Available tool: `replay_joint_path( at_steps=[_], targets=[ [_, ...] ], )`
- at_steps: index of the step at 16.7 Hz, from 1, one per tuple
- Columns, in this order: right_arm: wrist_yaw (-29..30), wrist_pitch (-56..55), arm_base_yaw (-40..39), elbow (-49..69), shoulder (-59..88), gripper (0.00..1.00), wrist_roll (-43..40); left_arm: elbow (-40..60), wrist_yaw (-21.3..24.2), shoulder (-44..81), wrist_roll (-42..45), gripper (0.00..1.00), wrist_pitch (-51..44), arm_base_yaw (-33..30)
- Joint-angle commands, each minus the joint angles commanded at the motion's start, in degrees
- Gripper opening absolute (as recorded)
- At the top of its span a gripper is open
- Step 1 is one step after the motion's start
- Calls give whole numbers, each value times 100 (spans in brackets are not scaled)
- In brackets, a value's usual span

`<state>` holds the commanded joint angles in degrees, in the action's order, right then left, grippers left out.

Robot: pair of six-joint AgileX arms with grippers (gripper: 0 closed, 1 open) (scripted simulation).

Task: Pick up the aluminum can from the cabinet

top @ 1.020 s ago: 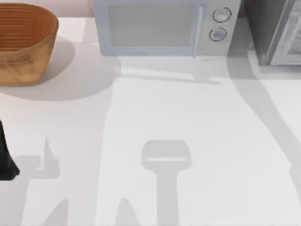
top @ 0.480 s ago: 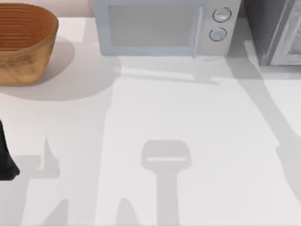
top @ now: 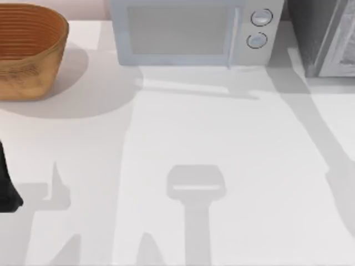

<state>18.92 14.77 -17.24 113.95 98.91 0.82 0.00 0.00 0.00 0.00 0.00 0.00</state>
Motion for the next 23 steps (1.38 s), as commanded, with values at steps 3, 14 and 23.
replay_joint_path(
  at_steps=[3, 14, 23],
  targets=[
    [0, 0, 0, 0, 0, 40, 0, 0, 0, 0, 0, 100, 0, 0],
    [0, 0, 0, 0, 0, 0, 0, 0, 0, 0, 0, 100, 0, 0],
    [676, 776, -694, -193, -920, 0, -1, 0, 0, 0, 0, 100, 0, 0]
  ],
)
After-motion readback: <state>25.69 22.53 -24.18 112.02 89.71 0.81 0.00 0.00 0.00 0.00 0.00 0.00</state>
